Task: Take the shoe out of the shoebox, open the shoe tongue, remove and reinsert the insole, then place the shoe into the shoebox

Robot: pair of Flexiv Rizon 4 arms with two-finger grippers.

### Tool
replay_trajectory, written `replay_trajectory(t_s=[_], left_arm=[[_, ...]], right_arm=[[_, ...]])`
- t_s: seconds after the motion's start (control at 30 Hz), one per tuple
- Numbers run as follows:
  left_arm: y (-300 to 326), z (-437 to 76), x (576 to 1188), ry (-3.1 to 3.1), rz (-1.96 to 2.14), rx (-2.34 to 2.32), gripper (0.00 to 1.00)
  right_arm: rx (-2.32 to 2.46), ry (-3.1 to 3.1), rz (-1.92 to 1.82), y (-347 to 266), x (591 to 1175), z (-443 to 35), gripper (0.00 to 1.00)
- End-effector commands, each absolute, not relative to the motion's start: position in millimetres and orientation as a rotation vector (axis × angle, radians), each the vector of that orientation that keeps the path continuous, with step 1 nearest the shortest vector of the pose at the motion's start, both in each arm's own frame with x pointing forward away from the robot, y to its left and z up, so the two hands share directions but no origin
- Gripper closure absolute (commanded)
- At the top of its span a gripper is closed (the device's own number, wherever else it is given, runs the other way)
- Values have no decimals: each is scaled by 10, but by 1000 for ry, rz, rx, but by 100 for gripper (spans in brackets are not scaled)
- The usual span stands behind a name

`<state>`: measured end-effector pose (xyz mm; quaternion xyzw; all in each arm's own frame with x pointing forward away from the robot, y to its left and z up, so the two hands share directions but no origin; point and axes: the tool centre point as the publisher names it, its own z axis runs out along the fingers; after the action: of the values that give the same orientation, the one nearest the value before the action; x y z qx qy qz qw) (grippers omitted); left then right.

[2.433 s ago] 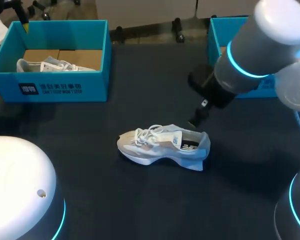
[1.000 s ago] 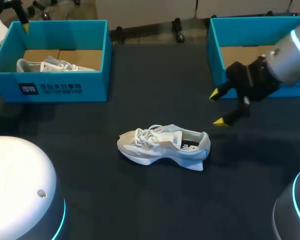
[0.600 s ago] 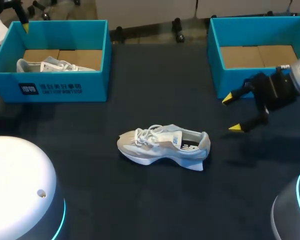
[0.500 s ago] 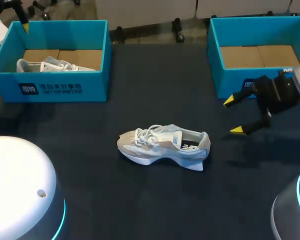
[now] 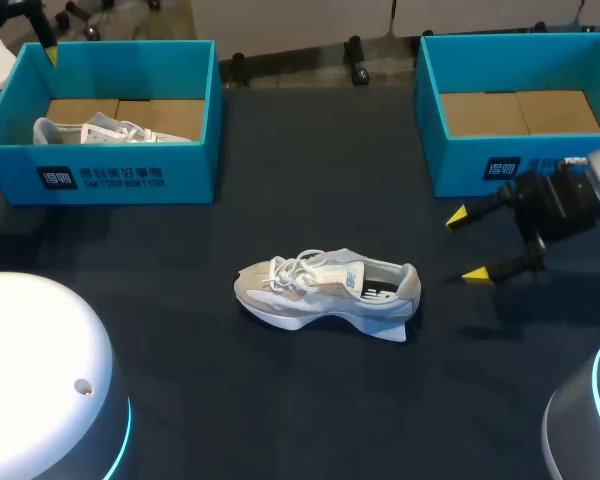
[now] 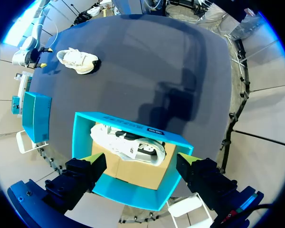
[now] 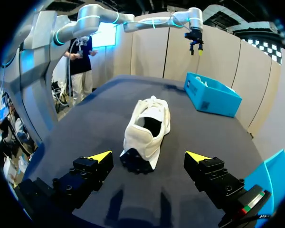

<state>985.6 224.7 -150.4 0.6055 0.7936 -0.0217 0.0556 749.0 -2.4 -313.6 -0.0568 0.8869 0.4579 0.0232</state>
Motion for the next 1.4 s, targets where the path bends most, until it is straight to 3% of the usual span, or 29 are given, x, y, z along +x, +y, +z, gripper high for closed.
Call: replay_trajectory(t_s=[0.03, 0.73, 1.4], left_arm=[[2244, -1503, 9842, 2409, -61, 1837, 0], [2244, -1503, 9842, 2409, -61, 1837, 0], [2244, -1503, 9842, 2409, -61, 1837, 0]], right_arm=[[-178, 2751, 1413, -14, 7507, -3134, 0], [-8, 2663, 1378, -171, 7552, -3231, 0], [-3, 2611, 1429, -502, 7460, -3716, 0]])
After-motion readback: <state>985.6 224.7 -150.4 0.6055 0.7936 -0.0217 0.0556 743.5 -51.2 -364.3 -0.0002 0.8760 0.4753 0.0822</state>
